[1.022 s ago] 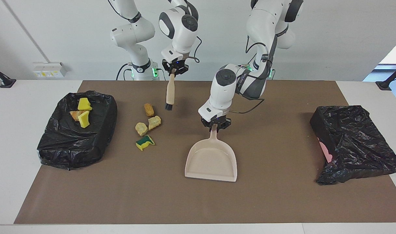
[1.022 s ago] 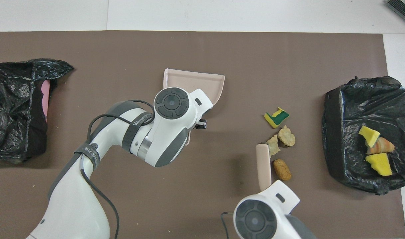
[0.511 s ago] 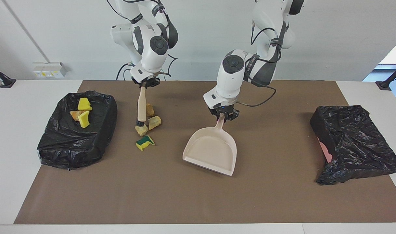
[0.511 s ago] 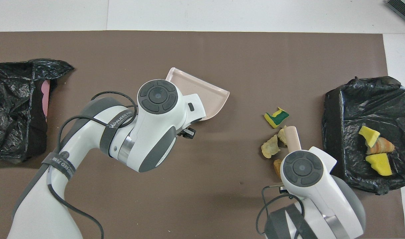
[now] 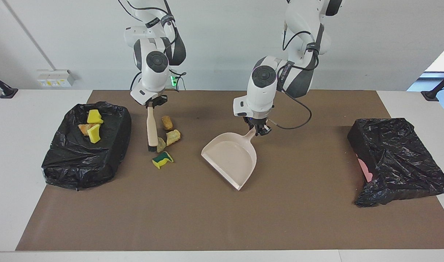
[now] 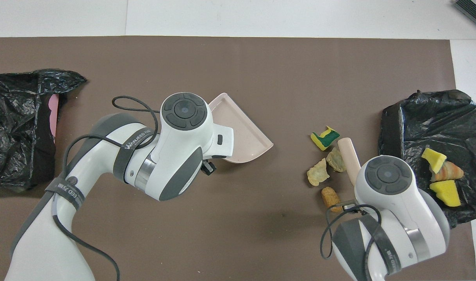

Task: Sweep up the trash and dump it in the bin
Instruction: 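Sweep the crusts and sponge into the dustpan with the right gripper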

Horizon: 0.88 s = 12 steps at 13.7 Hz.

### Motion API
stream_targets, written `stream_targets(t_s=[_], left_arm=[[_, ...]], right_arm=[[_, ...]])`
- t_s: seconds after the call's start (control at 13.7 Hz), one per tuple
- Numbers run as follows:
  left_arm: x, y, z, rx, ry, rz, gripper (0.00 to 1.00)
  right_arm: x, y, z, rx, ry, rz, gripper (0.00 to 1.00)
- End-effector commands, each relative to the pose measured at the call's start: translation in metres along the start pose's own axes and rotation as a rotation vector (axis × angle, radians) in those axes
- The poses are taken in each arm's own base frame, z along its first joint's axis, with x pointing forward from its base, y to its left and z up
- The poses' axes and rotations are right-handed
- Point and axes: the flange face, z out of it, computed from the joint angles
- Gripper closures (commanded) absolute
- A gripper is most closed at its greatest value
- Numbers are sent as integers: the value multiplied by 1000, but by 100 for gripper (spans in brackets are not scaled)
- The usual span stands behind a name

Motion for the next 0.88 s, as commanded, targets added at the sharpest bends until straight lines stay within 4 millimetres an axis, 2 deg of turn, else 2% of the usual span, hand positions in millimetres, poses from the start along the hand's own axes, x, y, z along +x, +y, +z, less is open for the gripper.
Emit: stream_targets(t_s=[0.0, 0.15, 0.22, 0.44, 0.58, 0.8], left_arm=[[-21, 17, 0, 84, -54, 137, 100], [-35, 54, 5, 192, -117, 246, 100], [-42, 63, 10, 205, -136, 289, 100], [-40, 66, 12, 206, -121, 409, 100], [-40, 66, 17, 202, -123, 410, 100], [-35, 62, 23, 207, -92, 411, 100]], right_arm=[[26, 18, 7, 25, 20, 40, 100], [26, 20, 7, 9, 22, 35, 100], [28, 23, 9, -2, 21, 46, 100], [29, 24, 10, 0, 34, 68, 100], [33, 16, 25, 11, 14, 63, 100], [40, 12, 30, 24, 14, 13, 100]])
